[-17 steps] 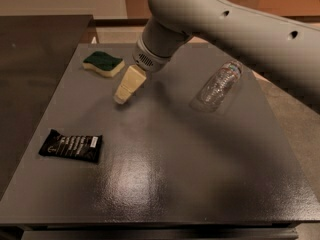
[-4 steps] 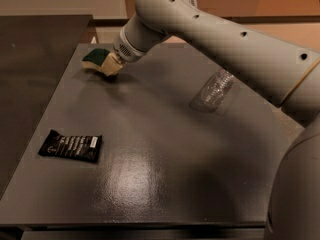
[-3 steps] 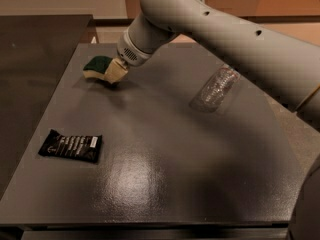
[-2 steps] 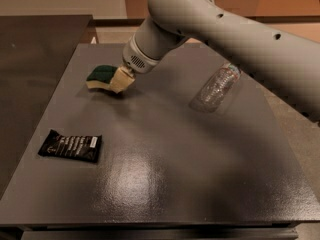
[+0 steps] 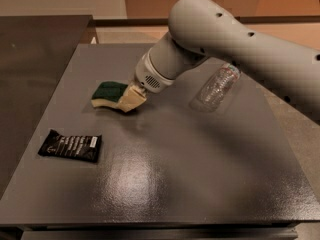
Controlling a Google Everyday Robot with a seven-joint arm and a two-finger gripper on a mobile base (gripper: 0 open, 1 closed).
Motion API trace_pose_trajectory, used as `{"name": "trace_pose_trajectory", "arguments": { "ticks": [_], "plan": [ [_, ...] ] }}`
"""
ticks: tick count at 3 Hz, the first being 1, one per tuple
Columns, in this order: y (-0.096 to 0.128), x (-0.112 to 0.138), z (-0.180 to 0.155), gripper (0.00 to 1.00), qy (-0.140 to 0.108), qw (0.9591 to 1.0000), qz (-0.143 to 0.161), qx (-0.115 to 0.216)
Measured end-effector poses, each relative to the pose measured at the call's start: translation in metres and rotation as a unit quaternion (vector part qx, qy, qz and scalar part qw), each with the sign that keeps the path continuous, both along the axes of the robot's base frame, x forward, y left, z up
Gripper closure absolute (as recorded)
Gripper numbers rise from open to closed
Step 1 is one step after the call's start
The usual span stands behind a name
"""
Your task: Move sponge near rxbar chocolate
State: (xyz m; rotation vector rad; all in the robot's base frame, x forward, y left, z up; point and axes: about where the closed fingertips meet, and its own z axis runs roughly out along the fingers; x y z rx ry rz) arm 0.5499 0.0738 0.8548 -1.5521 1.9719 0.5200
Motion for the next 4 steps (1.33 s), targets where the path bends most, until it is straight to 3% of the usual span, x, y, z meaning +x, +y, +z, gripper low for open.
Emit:
{"name": "trace_pose_trajectory", "arguments": {
  "ticks": [2,4],
  "plan": [
    [-0.015,-0.043,-0.008,1.00,-0.003,0.9997,0.020,0.010],
    [-0.019,-0.062,-0.009,0.59,-0.007,0.9996,0.027,0.007]
  ]
}}
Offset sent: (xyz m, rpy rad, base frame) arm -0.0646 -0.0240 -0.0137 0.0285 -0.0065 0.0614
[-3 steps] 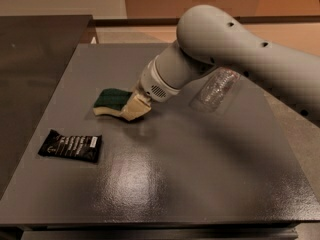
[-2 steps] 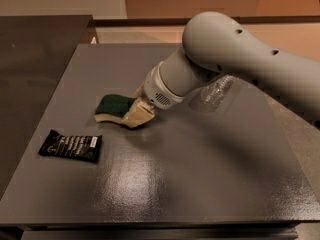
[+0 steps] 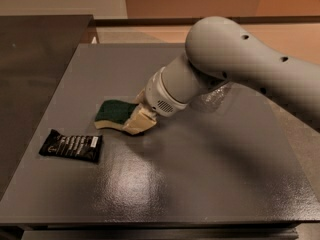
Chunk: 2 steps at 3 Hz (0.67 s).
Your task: Move sponge near rxbar chocolate
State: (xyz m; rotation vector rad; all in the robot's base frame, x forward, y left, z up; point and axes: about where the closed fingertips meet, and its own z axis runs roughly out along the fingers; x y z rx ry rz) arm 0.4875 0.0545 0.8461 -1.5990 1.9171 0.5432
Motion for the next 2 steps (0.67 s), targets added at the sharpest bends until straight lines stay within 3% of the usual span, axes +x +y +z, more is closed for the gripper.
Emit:
{"name": "trace_pose_trajectory", "arguments": {
  "ticks": [2],
  "plan": [
    [0.0006,-0.0054,-0.0003,0.12,-0.001,1.0000,0.005,-0.002]
  ]
}}
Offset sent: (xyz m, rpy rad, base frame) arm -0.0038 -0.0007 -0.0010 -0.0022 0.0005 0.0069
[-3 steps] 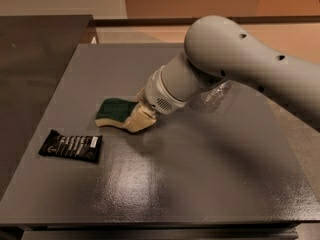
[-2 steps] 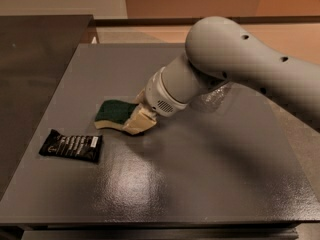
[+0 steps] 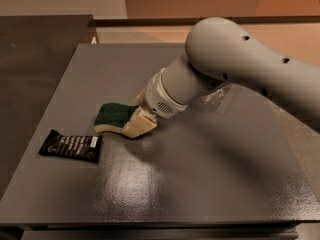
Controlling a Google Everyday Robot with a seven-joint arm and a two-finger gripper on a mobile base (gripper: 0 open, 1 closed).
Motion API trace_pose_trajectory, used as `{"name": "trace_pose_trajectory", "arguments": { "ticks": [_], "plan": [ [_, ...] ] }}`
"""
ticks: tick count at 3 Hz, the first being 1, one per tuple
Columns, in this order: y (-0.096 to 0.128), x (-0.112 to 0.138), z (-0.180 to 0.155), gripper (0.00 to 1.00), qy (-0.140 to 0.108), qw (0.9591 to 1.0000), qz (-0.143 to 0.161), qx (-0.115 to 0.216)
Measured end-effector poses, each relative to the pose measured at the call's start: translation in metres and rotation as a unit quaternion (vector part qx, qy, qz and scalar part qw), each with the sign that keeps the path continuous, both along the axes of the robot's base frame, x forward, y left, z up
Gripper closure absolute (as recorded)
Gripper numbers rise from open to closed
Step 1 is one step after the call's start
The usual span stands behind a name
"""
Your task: Move sponge near rxbar chocolate
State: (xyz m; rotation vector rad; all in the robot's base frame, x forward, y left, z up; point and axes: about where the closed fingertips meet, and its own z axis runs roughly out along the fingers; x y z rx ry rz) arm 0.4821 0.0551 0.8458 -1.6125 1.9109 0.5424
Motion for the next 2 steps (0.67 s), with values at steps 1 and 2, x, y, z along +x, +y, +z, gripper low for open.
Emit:
{"name": "trace_pose_trajectory", "arguments": {
  "ticks": [1,2],
  "plan": [
    [0.0011,-0.0010,0.0007,0.00,-0.001,1.0000,0.001,-0.001],
    [0.0011,-0.0011,0.0007,0.00,-0.001,1.0000,0.001,-0.001]
  ]
}}
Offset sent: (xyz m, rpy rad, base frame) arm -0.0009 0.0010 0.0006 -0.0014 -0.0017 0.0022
